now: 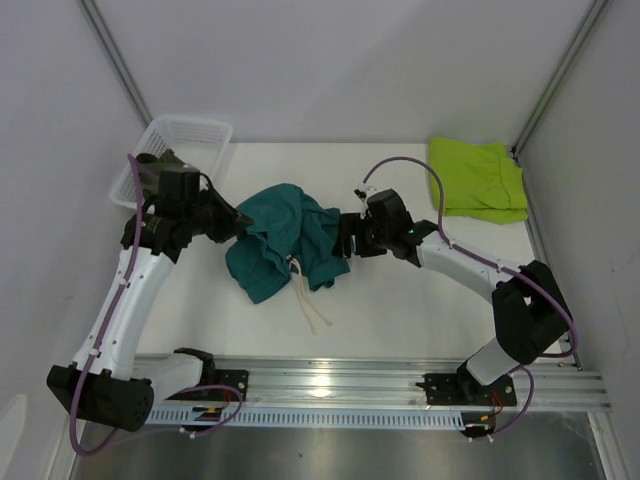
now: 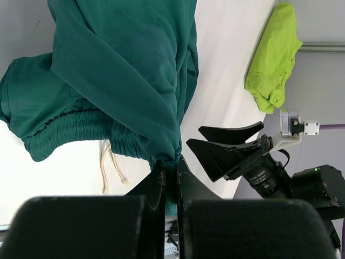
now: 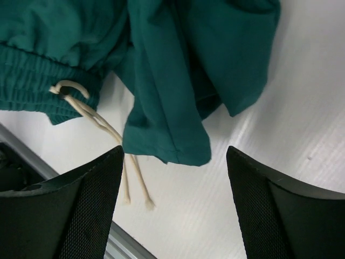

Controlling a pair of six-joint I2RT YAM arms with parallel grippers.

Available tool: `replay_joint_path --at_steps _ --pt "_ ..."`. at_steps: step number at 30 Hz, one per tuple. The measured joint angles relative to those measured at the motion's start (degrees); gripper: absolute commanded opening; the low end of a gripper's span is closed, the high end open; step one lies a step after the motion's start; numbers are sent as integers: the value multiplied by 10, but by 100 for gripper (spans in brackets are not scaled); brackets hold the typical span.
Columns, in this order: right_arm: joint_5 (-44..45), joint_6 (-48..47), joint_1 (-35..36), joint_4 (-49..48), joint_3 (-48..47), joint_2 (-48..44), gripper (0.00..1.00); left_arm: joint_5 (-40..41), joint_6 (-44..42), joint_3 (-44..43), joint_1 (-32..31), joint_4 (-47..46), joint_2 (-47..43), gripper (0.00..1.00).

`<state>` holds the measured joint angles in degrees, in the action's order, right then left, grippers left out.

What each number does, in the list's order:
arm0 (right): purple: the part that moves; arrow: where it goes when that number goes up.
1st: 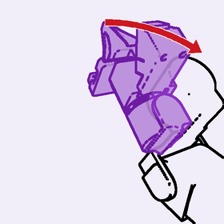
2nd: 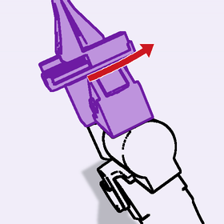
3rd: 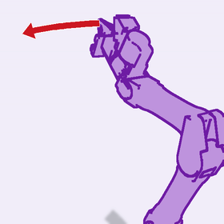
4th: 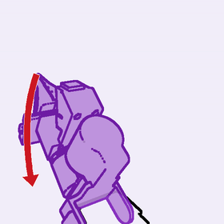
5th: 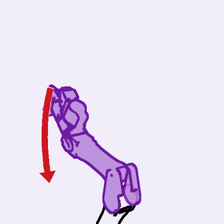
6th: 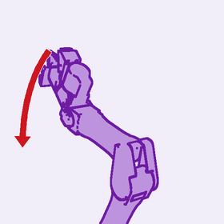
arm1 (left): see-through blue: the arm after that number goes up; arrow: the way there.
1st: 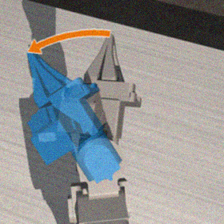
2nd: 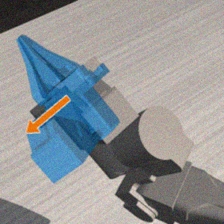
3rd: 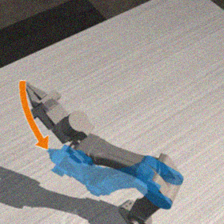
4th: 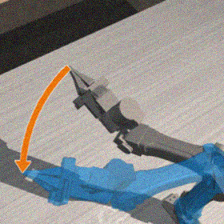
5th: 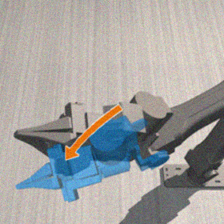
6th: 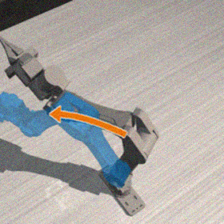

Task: Fold and stack the shorts
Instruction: Flatten the shorts out

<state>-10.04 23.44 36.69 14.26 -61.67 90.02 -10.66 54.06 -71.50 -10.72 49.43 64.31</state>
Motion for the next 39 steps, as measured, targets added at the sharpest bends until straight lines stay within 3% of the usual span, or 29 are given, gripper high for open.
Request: replay_joint_path --at_steps 6,15,16,17,21,28,39 --pt "-94 -4 -21 -48 5 23 70 0 -9 -4 0 7 3 0" --pt "-142 -17 -30 -75 10 87 73 -1 -24 -32 4 13 21 0" --pt "-143 -19 -31 -75 10 93 65 -1 -27 -35 5 14 23 0" --pt "-144 -24 -31 -76 10 98 42 -1 -28 -38 6 15 25 0" --pt "-151 -32 -33 -81 9 118 1 -1 -36 -47 9 18 31 0" --pt "-140 -37 -52 -26 -47 129 0 -20 -71 -88 25 29 72 0" --pt "-54 -30 -298 103 -299 93 0 -47 -203 -428 95 80 247 0"
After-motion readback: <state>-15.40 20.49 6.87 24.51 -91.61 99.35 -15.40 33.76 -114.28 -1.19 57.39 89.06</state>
